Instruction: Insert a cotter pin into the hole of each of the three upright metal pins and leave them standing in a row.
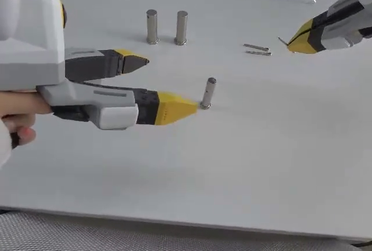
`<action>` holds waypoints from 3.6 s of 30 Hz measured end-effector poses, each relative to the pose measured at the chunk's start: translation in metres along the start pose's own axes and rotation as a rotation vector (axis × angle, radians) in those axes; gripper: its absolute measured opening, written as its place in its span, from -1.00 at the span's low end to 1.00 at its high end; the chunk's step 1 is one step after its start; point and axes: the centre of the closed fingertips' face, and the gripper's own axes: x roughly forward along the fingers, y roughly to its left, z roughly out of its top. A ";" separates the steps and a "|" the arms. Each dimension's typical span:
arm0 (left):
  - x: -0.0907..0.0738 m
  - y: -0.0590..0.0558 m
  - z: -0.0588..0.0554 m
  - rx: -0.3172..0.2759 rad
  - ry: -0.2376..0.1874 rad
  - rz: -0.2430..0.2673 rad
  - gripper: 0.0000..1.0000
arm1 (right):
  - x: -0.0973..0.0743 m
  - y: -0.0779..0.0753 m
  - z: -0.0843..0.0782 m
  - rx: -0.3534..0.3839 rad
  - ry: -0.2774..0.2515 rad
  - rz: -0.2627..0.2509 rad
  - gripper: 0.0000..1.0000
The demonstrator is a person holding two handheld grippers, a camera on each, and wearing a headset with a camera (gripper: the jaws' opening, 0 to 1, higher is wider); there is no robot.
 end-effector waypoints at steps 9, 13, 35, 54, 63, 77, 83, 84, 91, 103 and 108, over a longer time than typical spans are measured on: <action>0.015 -0.003 0.009 -0.095 -0.024 -0.035 0.20 | -0.012 0.034 0.041 -0.073 -0.138 -0.055 -1.00; 0.020 -0.003 0.010 -0.149 -0.030 -0.043 0.01 | -0.014 0.047 0.054 -0.085 -0.180 -0.067 -1.00; 0.043 -0.021 0.024 -0.288 -0.041 -0.131 -0.70 | -0.018 0.107 0.101 -0.232 -0.293 -0.095 -1.00; 0.048 -0.025 0.024 -0.337 -0.024 -0.145 -0.98 | -0.013 0.110 0.100 -0.286 -0.290 -0.098 -1.00; 0.046 -0.028 0.019 -0.360 0.004 -0.153 -1.00 | -0.011 0.115 0.100 -0.313 -0.283 -0.090 -1.00; 0.044 -0.029 0.014 -0.356 0.015 -0.146 -1.00 | -0.010 0.122 0.101 -0.370 -0.282 -0.089 -1.00; 0.042 -0.031 0.013 -0.351 0.021 -0.143 -1.00 | -0.011 0.124 0.101 -0.337 -0.303 -0.080 -1.00; 0.042 -0.031 0.014 -0.359 0.022 -0.144 -1.00 | -0.011 0.124 0.101 -0.324 -0.308 -0.079 -1.00; 0.038 -0.033 0.004 -0.299 0.069 -0.146 -1.00 | -0.015 0.123 0.101 -0.241 -0.350 -0.059 -0.75; 0.030 -0.040 -0.005 -0.134 0.072 -0.164 -1.00 | -0.009 0.137 0.082 -0.082 -0.353 0.060 -0.73; 0.029 -0.049 0.001 -0.004 0.034 -0.209 -1.00 | -0.008 0.144 0.080 0.009 -0.387 0.119 -0.73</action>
